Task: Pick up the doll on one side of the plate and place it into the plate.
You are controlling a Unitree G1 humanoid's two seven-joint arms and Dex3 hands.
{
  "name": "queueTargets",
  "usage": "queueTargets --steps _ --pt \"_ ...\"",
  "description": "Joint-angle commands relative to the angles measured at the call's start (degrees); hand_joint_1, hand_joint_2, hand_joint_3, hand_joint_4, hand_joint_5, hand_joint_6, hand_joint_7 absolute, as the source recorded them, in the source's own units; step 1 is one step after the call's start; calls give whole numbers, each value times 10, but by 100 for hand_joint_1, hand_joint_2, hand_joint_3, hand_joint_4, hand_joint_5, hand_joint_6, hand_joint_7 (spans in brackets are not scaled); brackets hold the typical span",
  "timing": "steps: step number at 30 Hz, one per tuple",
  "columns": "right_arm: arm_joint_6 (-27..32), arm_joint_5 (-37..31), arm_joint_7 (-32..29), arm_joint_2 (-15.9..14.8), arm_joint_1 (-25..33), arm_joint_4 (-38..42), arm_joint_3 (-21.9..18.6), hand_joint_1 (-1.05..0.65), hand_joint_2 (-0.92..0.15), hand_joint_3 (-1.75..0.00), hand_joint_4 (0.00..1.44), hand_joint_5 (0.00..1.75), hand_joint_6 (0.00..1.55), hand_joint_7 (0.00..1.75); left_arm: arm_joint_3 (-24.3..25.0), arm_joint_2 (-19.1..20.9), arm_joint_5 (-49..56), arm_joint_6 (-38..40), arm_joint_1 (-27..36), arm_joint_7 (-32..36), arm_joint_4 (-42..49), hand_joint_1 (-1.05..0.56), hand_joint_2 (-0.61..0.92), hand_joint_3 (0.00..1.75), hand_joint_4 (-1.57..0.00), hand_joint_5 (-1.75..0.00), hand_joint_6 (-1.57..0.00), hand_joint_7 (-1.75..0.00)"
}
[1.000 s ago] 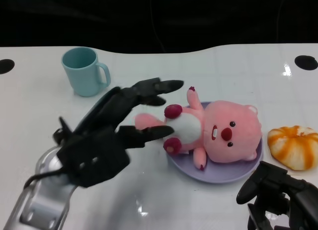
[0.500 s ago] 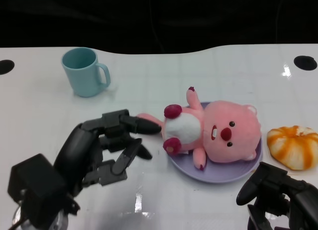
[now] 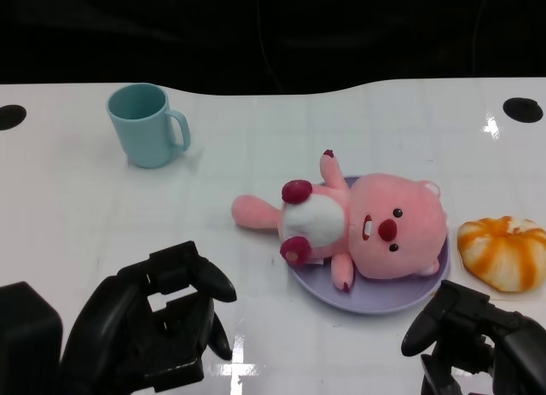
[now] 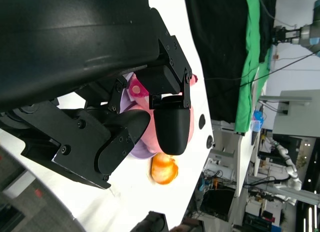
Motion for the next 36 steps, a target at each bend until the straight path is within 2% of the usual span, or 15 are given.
queueTargets --steps 1,3,9,23,36 --pt "-1 7 1 -5 3 -8 -7 -4 -65 -109 57 175 48 154 15 0 -25 49 8 19 -11 -8 50 134 -85 -175 -75 -157" --pt "-6 9 3 -6 4 -5 -11 -4 -65 -108 57 175 48 154 20 -3 -35 61 7 17 3 -8 47 141 -86 -175 -73 -167" --pt "-6 10 2 -5 9 -9 -17 -5 -65 -108 58 175 48 154 23 -4 -38 47 -3 0 55 -9 44 147 -89 -175 -73 -174" --pt "-10 14 6 -8 15 -7 -24 -2 -65 -107 58 175 48 154 15 -5 -27 1 -15 -26 100 -11 38 151 -91 -175 -74 -175" --pt "-27 14 13 -11 16 1 -32 1 -65 -108 58 175 48 154 -1 -4 -19 -24 -8 -37 97 -9 39 149 -92 -175 -74 -173"
